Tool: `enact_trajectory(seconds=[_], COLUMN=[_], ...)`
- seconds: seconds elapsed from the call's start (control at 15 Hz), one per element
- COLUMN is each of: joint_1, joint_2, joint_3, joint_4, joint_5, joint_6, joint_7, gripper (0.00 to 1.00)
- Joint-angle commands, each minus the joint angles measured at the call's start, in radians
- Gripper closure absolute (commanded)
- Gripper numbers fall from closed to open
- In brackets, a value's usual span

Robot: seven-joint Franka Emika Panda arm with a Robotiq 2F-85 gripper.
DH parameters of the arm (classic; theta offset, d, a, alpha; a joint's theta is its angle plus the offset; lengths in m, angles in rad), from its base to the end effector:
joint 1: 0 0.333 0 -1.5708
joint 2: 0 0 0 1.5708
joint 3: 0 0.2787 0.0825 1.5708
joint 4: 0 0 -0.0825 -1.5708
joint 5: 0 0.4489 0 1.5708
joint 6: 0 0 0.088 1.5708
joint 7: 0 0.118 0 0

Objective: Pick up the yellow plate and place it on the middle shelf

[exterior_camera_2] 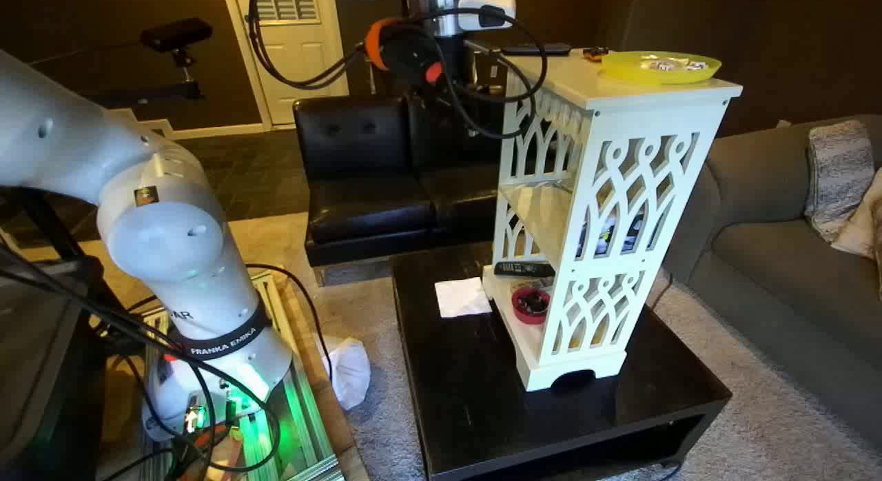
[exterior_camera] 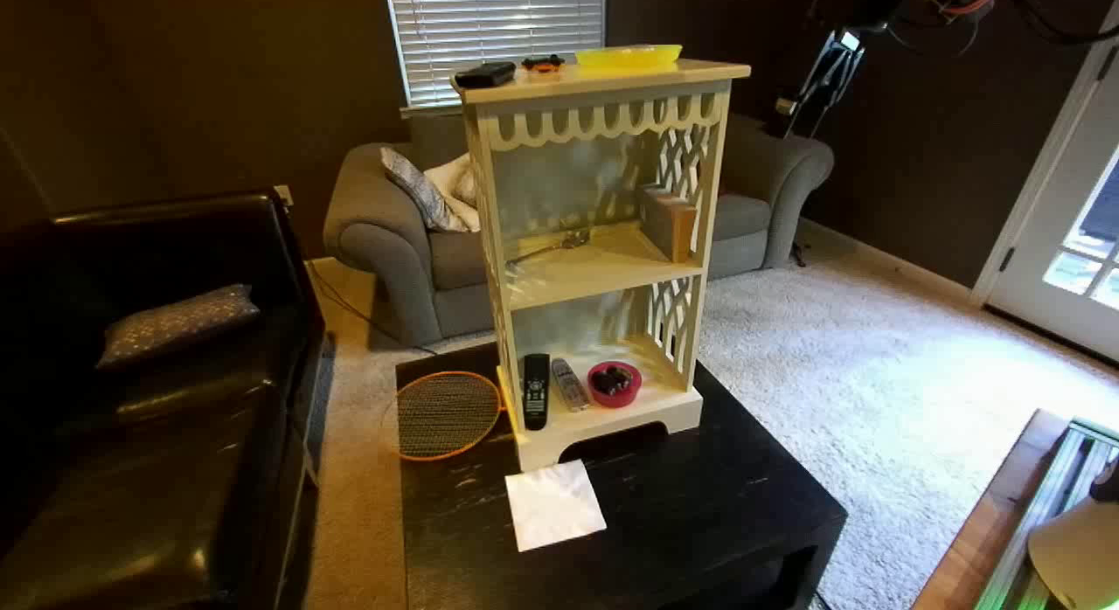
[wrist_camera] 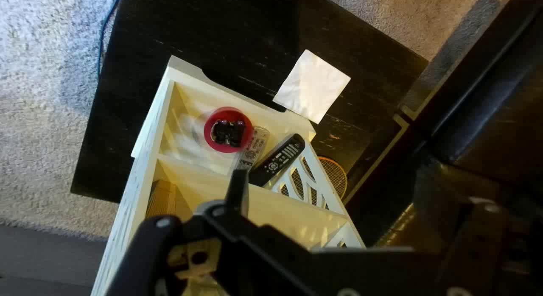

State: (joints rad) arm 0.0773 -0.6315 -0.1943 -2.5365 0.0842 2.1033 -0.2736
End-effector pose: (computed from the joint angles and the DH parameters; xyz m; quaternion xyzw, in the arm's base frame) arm 0.4617 -0.0440 0.4349 -0.9885 -0.0726 -0.1085 0.0769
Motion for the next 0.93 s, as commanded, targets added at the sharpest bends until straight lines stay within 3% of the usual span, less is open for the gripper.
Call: enact_trajectory(seconds=[0.0, 0.87], joint_1=[-0.021, -0.036], joint_2=[0.003, 0.023], joint_3=[0.018, 0.035], joint_4=[0.003, 0.03], joint_5=[0.013, -0.026], joint_6=[-0.004, 0.021], joint_7=[-0.011, -0.003], gripper=[0.0, 0.0])
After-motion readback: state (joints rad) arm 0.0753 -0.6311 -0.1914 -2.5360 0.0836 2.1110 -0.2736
